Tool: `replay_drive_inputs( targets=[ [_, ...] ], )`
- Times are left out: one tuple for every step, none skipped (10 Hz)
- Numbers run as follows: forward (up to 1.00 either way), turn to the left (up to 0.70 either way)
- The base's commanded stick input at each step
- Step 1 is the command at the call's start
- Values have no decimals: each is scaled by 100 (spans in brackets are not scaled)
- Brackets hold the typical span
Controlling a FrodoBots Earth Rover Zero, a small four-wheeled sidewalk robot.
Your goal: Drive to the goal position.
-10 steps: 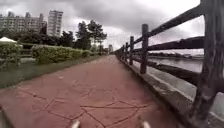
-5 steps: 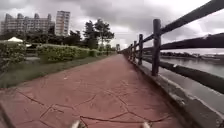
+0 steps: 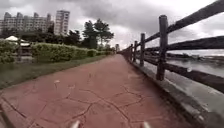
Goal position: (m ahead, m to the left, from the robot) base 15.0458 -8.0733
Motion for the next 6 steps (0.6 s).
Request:
replay_drive_inputs(
  targets=[
    [50,0],
    [50,0],
    [50,0],
    [50,0],
    [50,0],
    [50,0]
  ],
)
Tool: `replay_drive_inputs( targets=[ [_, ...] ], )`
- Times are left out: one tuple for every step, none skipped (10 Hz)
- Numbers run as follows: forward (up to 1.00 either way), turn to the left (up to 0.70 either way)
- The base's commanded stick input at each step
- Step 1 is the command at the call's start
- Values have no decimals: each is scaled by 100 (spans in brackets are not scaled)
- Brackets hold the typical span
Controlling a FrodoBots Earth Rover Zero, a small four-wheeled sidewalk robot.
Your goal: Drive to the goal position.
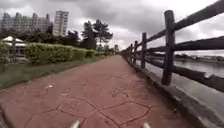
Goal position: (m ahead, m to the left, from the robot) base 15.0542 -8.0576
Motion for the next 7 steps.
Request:
replay_drive_inputs(
  targets=[
    [50,0],
    [50,0],
    [50,0],
    [50,0],
    [50,0],
    [50,0],
    [50,0]
  ],
)
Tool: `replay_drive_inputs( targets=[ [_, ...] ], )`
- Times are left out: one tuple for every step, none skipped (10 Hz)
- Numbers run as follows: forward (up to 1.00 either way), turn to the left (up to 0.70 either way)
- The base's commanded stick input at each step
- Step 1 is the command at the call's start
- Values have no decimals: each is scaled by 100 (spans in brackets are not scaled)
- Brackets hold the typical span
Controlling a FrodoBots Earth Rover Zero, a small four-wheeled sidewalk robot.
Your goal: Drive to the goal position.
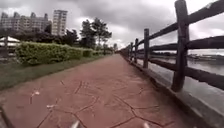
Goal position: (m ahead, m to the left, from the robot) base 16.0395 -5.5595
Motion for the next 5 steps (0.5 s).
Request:
replay_drive_inputs(
  targets=[
    [50,0],
    [50,0],
    [50,0],
    [50,0],
    [50,0]
  ],
)
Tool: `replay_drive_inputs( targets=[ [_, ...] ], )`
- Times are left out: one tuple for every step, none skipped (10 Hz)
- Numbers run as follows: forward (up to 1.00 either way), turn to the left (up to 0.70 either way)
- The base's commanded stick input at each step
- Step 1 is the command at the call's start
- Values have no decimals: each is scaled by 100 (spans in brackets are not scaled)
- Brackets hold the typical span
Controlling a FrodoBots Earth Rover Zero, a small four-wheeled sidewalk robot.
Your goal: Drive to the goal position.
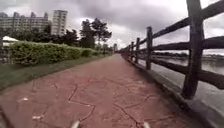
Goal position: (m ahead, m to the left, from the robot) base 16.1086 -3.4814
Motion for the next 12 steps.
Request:
replay_drive_inputs(
  targets=[
    [50,0],
    [50,0],
    [50,0],
    [50,0],
    [50,9],
    [50,50],
    [50,50],
    [50,50],
    [50,50],
    [50,39],
    [50,0],
    [50,0]
  ],
)
